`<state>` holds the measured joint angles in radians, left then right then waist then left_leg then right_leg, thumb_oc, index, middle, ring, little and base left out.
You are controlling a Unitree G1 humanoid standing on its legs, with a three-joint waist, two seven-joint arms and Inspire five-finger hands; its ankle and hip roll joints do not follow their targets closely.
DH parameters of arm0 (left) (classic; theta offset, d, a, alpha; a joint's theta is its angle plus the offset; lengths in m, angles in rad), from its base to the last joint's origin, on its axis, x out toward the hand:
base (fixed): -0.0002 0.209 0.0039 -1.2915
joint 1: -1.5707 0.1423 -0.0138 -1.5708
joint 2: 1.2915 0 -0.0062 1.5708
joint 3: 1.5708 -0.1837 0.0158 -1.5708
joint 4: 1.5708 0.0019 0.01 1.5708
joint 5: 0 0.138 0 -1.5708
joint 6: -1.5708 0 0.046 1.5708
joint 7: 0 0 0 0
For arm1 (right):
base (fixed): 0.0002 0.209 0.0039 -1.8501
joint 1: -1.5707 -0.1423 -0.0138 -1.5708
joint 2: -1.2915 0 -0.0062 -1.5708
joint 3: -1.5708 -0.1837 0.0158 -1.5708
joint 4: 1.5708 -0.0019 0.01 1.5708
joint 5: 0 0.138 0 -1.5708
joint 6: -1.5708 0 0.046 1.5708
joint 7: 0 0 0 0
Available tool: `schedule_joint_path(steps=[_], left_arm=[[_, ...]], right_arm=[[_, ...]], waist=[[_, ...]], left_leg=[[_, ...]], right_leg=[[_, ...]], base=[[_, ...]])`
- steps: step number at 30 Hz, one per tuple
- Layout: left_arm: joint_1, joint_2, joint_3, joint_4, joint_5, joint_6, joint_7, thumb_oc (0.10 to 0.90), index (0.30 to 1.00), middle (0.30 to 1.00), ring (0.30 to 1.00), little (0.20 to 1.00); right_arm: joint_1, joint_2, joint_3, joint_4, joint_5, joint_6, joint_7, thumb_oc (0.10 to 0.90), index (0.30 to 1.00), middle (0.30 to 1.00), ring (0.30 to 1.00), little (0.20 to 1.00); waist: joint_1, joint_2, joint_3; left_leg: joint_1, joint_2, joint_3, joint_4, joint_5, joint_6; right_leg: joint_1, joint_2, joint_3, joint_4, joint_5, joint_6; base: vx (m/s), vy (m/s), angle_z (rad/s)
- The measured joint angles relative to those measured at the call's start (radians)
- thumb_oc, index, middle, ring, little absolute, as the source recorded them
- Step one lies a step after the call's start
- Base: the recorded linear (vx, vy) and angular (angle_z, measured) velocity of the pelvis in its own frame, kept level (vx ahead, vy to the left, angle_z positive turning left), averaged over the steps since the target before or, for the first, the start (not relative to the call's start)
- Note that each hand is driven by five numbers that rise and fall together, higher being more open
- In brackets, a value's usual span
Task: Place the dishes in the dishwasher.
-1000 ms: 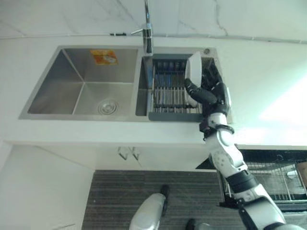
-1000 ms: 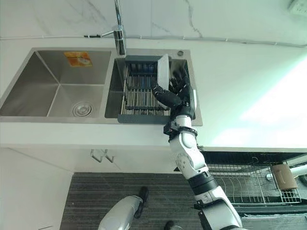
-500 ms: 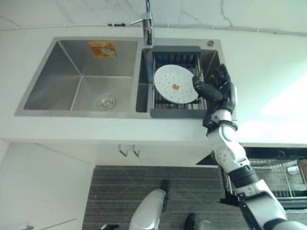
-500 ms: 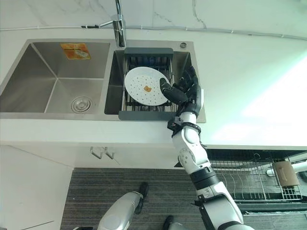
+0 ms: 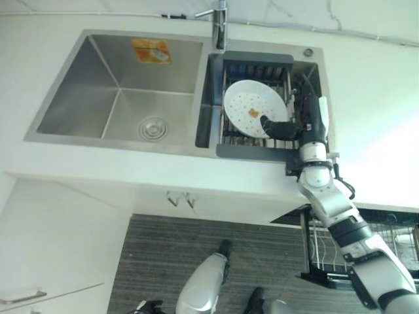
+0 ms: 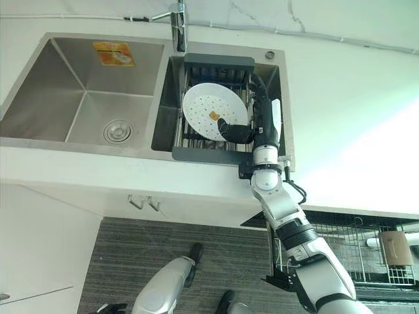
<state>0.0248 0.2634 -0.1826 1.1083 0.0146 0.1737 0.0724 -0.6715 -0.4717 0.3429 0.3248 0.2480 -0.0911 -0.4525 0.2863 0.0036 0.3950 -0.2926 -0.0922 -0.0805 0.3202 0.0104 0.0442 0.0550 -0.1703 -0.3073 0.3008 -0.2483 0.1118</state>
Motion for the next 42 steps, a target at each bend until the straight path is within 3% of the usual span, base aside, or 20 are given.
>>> schedule_joint_path(steps=[8, 12, 19, 26, 42], left_arm=[[0.003, 0.001, 0.052, 0.006, -0.002, 0.003, -0.019, 0.800, 0.900, 0.900, 0.900, 0.900], [0.003, 0.012, 0.069, 0.019, 0.000, 0.010, -0.021, 0.800, 0.900, 0.900, 0.900, 0.900], [0.003, 0.052, 0.069, 0.018, 0.001, 0.021, -0.021, 0.800, 0.900, 0.900, 0.900, 0.900], [0.008, 0.076, 0.067, 0.009, 0.001, 0.021, -0.022, 0.800, 0.900, 0.900, 0.900, 0.900], [0.025, 0.077, 0.052, -0.021, -0.003, 0.023, -0.041, 0.800, 0.900, 0.900, 0.900, 0.900]], right_arm=[[-0.006, -0.043, 0.009, -0.039, -0.124, -0.007, 0.045, 0.800, 0.900, 0.900, 0.900, 0.900], [-0.014, -0.067, 0.042, -0.100, -0.171, -0.014, 0.079, 0.800, 0.900, 0.900, 0.900, 0.900], [-0.029, -0.128, 0.088, -0.118, -0.383, -0.015, 0.062, 0.800, 0.900, 0.900, 0.900, 0.900], [-0.044, -0.153, 0.173, -0.110, -0.320, -0.004, 0.121, 0.800, 0.900, 0.900, 0.900, 0.900], [-0.094, -0.112, 0.168, 0.110, -0.234, 0.075, 0.212, 0.800, 0.900, 0.900, 0.900, 0.900]], waist=[[0.015, -0.013, -0.001], [0.020, -0.037, -0.007], [0.048, -0.055, -0.017], [0.076, -0.062, -0.019], [0.085, -0.064, -0.020]], left_leg=[[0.033, 0.001, -0.001, -0.010, -0.005, 0.007], [0.033, -0.005, -0.008, -0.004, -0.006, 0.009], [0.032, -0.005, -0.011, 0.008, -0.014, 0.011], [0.025, -0.007, -0.014, 0.009, -0.013, 0.009], [0.022, -0.016, -0.037, 0.007, -0.007, 0.000]], right_leg=[[0.043, 0.004, -0.015, -0.018, 0.000, 0.000], [0.053, 0.001, -0.025, -0.020, 0.002, 0.002], [0.058, 0.002, -0.030, -0.024, -0.002, 0.000], [0.058, 0.003, -0.041, -0.030, -0.002, -0.001], [0.070, 0.005, -0.069, -0.039, 0.000, 0.005]], base=[[0.03, -0.013, 0.05], [0.05, -0.048, 0.07], [0.03, -0.057, 0.02], [0.01, -0.018, 0.04], [0.01, 0.008, 0.05]])
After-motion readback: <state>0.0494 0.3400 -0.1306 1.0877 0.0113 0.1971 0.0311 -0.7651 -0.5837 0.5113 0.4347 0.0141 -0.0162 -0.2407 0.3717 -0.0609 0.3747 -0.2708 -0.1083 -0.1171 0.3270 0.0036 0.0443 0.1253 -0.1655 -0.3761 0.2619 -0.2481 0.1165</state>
